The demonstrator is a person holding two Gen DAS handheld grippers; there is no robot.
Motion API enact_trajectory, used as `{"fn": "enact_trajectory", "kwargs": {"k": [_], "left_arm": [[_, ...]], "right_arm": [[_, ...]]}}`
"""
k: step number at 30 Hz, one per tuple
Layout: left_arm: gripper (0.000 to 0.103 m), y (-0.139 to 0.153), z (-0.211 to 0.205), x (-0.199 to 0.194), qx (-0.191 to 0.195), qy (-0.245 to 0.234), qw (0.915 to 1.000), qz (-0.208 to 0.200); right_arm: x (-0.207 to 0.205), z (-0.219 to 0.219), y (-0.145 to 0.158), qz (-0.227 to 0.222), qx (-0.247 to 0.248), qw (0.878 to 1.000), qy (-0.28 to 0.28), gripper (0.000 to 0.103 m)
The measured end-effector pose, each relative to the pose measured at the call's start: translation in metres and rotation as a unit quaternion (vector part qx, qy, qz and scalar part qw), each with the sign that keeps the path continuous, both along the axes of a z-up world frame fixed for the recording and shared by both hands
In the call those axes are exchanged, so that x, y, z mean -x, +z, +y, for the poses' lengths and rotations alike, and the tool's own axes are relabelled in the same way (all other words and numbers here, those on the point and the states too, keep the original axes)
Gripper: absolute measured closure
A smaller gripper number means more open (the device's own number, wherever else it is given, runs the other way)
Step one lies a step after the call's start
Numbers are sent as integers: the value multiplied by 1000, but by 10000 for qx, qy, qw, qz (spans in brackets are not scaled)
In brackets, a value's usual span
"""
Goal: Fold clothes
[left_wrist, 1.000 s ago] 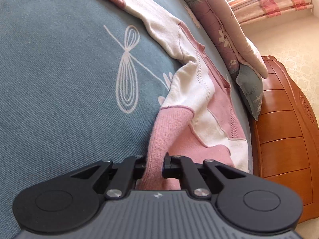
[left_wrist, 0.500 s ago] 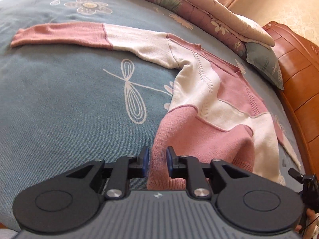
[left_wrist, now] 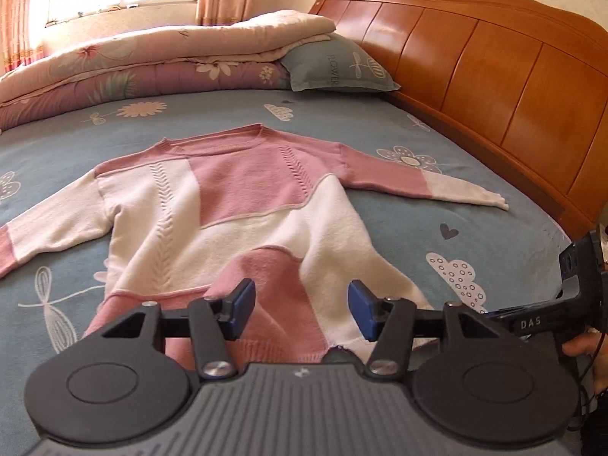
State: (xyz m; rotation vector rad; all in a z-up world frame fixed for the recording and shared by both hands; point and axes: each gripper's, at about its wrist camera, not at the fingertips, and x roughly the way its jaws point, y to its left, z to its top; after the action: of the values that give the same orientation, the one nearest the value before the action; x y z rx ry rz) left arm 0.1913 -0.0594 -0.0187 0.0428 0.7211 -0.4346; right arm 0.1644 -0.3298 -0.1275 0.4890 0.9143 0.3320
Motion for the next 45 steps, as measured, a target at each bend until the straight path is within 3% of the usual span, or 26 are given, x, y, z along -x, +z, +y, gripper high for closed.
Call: {"fn": "enact_trajectory", "kwargs": {"k": [4, 7, 9, 13, 18, 22, 25, 31, 38, 42, 45], "left_arm": [[47, -6, -62, -35, 76, -747, 9970, 206], [43, -21, -98, -69, 494, -1191, 9880, 852], [43, -38, -122, -92, 638, -1232, 9800, 1424], [45, -69, -140, -112, 214, -913, 9726, 2129], [43, -62, -122, -107, -480, -724, 9793, 1828], [43, -58, -99, -116, -953, -498, 9795, 1701], [43, -61, -79, -123, -896, -444, 9791, 1769], [43, -55, -52, -119, -551, -581, 9844, 1567], [43, -63, -11, -118, 445, -580, 9849, 1569], [42, -71, 5, -117, 913, -680, 9815, 1540], [42, -76, 17, -116, 1290, -760, 9772, 1507]], "right_arm": [[1, 12, 0, -151, 457, 9986, 229, 0], [2, 13, -1, -202, 532, 9978, 332, 0], [2, 12, 0, -200, 486, 9981, 332, 0], [1, 9, 0, -206, 413, 9984, 334, 0], [2, 11, 2, -222, 469, 9980, 354, 0], [4, 16, 3, -260, 668, 9966, 408, 0], [4, 17, 3, -282, 740, 9960, 423, 0], [5, 17, 2, -326, 726, 9961, 394, 0], [4, 17, -1, -497, 727, 9957, 284, 0], [0, 1, -1, -390, 111, 9992, -47, 0], [-5, -15, -7, -219, -1057, 9939, -223, 0]]}}
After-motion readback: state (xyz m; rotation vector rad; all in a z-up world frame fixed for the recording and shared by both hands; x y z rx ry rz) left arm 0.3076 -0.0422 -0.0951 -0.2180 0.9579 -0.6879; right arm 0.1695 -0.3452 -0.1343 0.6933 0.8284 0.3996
